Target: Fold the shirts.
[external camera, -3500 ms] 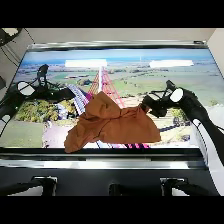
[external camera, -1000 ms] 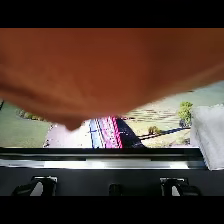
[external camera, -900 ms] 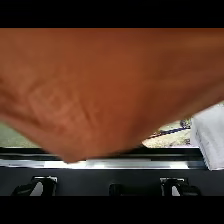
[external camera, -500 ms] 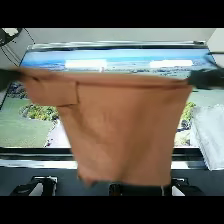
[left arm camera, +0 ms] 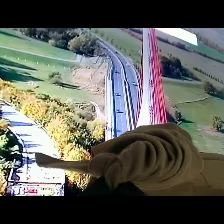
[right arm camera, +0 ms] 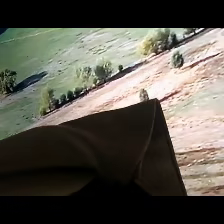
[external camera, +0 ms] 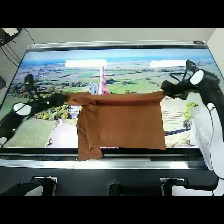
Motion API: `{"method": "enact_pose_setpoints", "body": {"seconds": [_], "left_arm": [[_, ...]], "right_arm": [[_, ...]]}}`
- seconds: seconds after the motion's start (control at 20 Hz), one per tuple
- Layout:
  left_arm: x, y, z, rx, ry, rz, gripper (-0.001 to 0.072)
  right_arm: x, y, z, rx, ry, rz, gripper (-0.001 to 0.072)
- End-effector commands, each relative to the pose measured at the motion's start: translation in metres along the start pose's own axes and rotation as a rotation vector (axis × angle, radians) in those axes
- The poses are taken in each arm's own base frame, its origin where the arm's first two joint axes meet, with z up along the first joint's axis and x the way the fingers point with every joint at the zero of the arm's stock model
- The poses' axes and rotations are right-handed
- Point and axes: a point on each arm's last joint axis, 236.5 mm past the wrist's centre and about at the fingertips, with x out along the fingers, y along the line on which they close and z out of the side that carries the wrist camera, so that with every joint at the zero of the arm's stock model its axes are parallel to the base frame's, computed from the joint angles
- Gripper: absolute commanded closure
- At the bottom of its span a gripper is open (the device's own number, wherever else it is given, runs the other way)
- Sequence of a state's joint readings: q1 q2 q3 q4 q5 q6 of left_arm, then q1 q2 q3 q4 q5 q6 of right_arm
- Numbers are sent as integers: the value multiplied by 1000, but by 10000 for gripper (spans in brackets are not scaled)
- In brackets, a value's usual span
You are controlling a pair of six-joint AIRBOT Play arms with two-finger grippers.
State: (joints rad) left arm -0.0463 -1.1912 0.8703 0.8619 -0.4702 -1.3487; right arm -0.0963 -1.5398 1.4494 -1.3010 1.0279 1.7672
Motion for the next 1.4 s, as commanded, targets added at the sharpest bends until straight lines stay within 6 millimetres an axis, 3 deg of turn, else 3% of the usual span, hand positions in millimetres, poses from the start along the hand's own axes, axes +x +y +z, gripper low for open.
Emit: {"method": "enact_pose_setpoints", "body": {"seconds": [0.0, 0.05, 0.1, 0.2, 0.3, 0.35, 0.5, 0.65, 0.8, 1.1, 1.25, 1.35], "left_arm": [[20, -4, -19, 8, 58, -5, 583], [11, -4, -16, 25, 90, -11, 391], [0, 1, -12, 44, 134, -7, 247], [-25, 29, -21, 63, 283, 37, 231], [-47, 57, -60, -6, 470, 60, 238], [-52, 64, -81, -37, 541, 60, 248], [-49, 68, -140, -43, 668, 34, 275], [-31, 53, -170, -61, 696, -7, 274], [-13, 34, -180, -46, 695, -51, 274], [18, 28, -177, -130, 623, -60, 317], [28, 30, -175, -114, 593, -43, 401], [29, 30, -174, -111, 584, -40, 546]], "right_arm": [[12, 7, -1, 86, 23, 51, 524], [-3, 2, 2, 55, 27, 33, 288], [-21, -9, 5, -10, 31, 4, 129], [-61, -53, -5, -111, 88, -108, 192], [-86, -98, -36, -64, 225, -220, 304], [-88, -109, -52, -40, 286, -230, 304], [-79, -117, -92, 5, 426, -213, 303], [-66, -107, -117, 25, 500, -142, 272], [-57, -118, -140, 9, 567, -156, 232], [-39, -129, -176, 24, 640, -156, 233], [-35, -131, -199, 40, 699, -150, 232], [-32, -123, -217, 61, 735, -103, 232]]}}
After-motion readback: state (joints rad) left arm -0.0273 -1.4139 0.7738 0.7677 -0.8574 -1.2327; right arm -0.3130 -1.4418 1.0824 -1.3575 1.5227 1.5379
